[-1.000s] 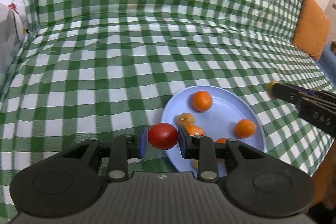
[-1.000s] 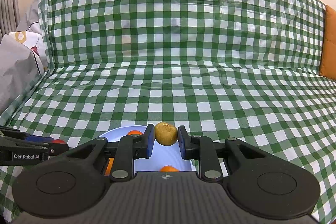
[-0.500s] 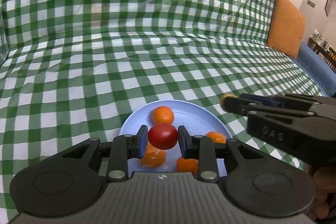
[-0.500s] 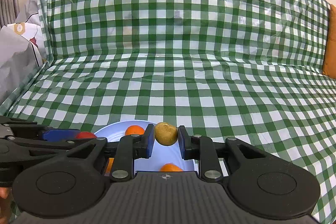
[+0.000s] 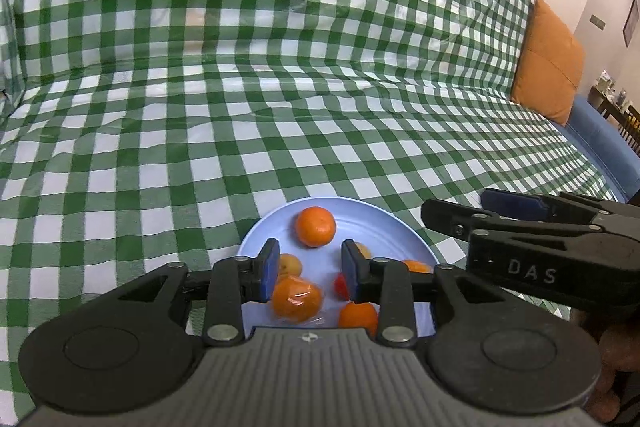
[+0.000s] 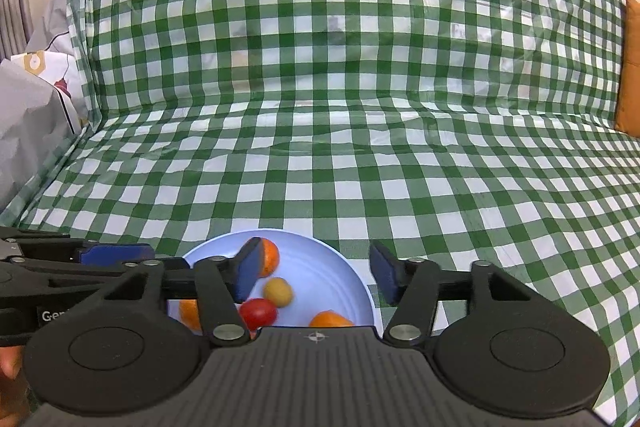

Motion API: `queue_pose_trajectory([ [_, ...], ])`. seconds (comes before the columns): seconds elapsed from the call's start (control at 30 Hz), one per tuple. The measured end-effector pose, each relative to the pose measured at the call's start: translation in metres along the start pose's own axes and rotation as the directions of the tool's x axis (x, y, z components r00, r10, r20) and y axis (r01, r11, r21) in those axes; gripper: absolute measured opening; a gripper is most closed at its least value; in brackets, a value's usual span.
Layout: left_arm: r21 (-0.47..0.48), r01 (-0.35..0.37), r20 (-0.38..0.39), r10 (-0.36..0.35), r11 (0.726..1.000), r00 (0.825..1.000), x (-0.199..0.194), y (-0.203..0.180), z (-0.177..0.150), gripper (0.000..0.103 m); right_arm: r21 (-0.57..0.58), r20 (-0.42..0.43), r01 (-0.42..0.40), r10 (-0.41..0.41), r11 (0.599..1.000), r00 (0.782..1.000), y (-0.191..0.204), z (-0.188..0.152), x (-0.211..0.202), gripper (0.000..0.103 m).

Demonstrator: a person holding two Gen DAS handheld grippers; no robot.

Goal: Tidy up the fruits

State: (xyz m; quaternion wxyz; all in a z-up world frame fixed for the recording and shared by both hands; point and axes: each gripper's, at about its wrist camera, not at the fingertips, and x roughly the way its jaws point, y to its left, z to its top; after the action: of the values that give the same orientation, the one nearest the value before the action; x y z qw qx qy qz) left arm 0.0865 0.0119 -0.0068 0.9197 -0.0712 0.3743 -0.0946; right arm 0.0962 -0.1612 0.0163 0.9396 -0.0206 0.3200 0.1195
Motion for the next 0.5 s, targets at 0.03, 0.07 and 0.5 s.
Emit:
queue_pose_trajectory([
  [0.03, -0.005, -0.008, 0.010, 0.008, 1.000, 1.000, -0.004, 0.001, -0.001, 0.048, 0.004, 0.004, 0.001, -0.001, 1.000, 1.000, 0.000, 0.000, -0.002, 0.072],
  [0.07, -0.010, -0.016, 0.020, 0.016, 1.000, 1.000, -0.008, 0.003, -0.002, 0.054, 0.008, 0.009, 0.001, -0.001, 1.000, 1.000, 0.000, -0.001, -0.004, 0.074],
  [0.5, -0.027, -0.157, 0.091, 0.159, 0.987, 0.983, -0.068, 0.000, -0.027, 0.091, 0.053, 0.065, 0.063, -0.067, 0.997, 0.996, -0.003, -0.017, -0.051, 0.102],
])
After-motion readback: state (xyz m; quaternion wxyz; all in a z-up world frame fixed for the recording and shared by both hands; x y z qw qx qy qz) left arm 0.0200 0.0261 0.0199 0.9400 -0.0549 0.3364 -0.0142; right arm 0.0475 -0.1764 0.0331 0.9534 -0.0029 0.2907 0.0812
